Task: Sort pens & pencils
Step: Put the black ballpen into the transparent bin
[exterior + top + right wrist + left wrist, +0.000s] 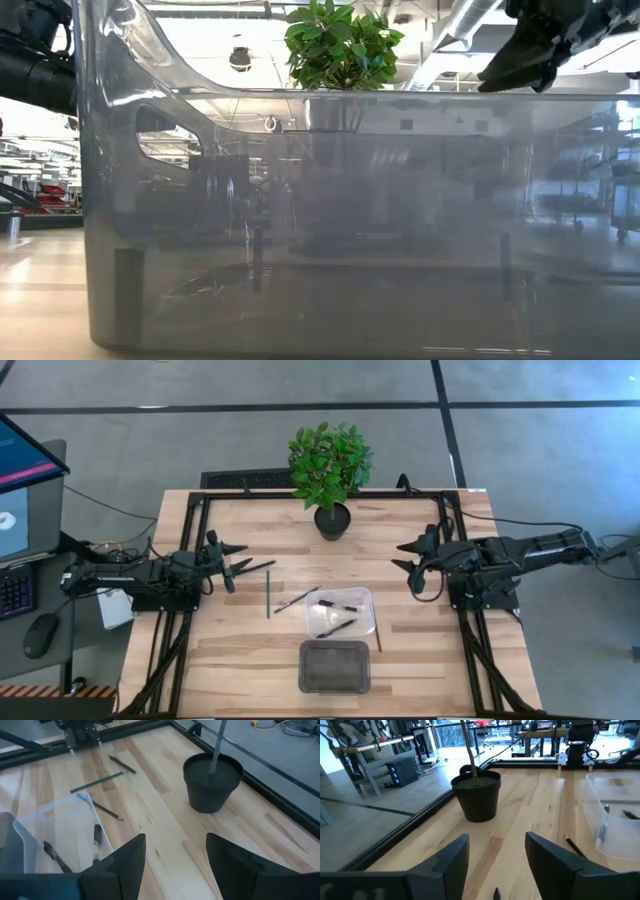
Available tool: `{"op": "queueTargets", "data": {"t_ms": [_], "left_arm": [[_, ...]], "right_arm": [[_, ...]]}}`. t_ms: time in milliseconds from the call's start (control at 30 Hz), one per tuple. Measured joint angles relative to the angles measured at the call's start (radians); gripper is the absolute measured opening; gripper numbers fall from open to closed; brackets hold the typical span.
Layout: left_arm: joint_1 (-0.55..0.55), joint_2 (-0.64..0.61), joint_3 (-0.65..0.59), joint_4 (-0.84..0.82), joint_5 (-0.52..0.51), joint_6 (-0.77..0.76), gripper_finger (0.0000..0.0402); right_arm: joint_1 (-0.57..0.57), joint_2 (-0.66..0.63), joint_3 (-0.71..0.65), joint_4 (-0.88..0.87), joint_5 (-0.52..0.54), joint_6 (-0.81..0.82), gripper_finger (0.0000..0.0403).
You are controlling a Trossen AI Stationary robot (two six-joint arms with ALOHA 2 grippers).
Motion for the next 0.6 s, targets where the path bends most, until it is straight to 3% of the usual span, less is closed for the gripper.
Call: {"op": "queueTargets", "data": {"t_ms": [167, 300, 467, 600], "left_arm": [[0.000, 0.000, 0.002, 0.006, 0.009, -0.124, 0.0192], [0.000, 0.015, 0.078, -0.156, 0.035, -0.202, 0.0193], [0.001, 0.085, 0.188, -0.295, -0.036, -0.267, 0.0193], [0.001, 0.166, 0.289, -0.337, 0.045, -0.292, 0.0193]], "right_arm": [[-0.006, 0.015, -0.019, 0.031, 0.000, 0.000, 0.0228], [-0.006, 0.039, -0.021, 0.034, 0.000, -0.001, 0.0228], [-0.020, 0.058, -0.021, 0.038, 0.000, -0.016, 0.0228], [-0.041, 0.068, -0.020, 0.044, 0.001, -0.017, 0.0228]]}}
